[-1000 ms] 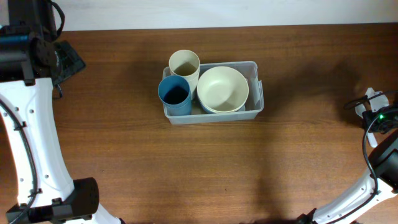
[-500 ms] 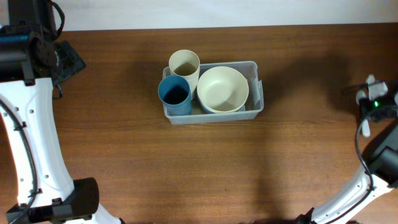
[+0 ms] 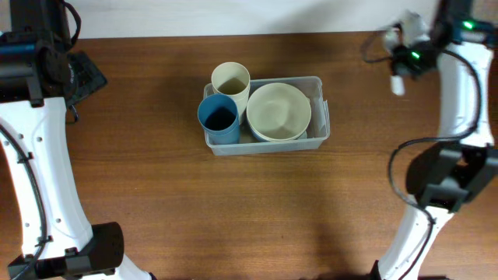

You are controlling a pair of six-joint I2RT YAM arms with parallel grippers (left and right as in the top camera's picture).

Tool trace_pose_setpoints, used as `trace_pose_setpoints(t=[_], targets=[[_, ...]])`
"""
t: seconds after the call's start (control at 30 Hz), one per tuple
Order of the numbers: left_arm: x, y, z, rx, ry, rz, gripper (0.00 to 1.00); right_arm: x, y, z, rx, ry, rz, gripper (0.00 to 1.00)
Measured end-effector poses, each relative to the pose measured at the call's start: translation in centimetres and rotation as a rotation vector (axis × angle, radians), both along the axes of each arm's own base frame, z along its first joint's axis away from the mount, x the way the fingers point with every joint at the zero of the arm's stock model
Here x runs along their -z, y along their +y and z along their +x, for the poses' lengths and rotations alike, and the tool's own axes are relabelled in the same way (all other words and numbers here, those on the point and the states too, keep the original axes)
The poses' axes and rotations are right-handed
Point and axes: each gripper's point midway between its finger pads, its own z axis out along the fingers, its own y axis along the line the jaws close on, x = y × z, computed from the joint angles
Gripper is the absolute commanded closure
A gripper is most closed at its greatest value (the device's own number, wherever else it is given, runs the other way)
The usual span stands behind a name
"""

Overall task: Pack container
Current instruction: 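Carry the spoon left and lower it into the container beside the fork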

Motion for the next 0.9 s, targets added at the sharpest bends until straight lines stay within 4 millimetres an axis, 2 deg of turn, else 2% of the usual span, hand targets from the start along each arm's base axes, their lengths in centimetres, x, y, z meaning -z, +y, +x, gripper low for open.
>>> trace_pose_setpoints(t=[0.03, 0.23, 0.37, 0.5, 0.67, 0.9], targets=[[0.0, 0.0, 0.0, 0.000, 0.000, 0.000, 0.00, -0.5, 2.2, 0.2, -0.010, -0.004, 0.020, 0.96], [0.0, 0.0, 0.0, 0.000, 0.000, 0.000, 0.00, -0.2, 10.5, -0.9, -0.047, 0.071, 0.092, 0.96], [0.0, 0.0, 0.0, 0.000, 0.000, 0.000, 0.00, 0.0, 14.8, -2.0, -0.097, 0.107, 0.108, 0.96], [0.0, 0.0, 0.0, 0.000, 0.000, 0.000, 0.00, 0.3, 18.1, -3.8, -0.143, 0.160, 0.109, 0.96], [0.0, 0.0, 0.0, 0.000, 0.000, 0.000, 0.00, 0.7, 19.8, -5.4, -0.176, 0.213, 0.099, 0.96], [0.0, 0.0, 0.0, 0.000, 0.000, 0.000, 0.00, 1.3, 18.5, -6.5, -0.145, 0.267, 0.055, 0.96]])
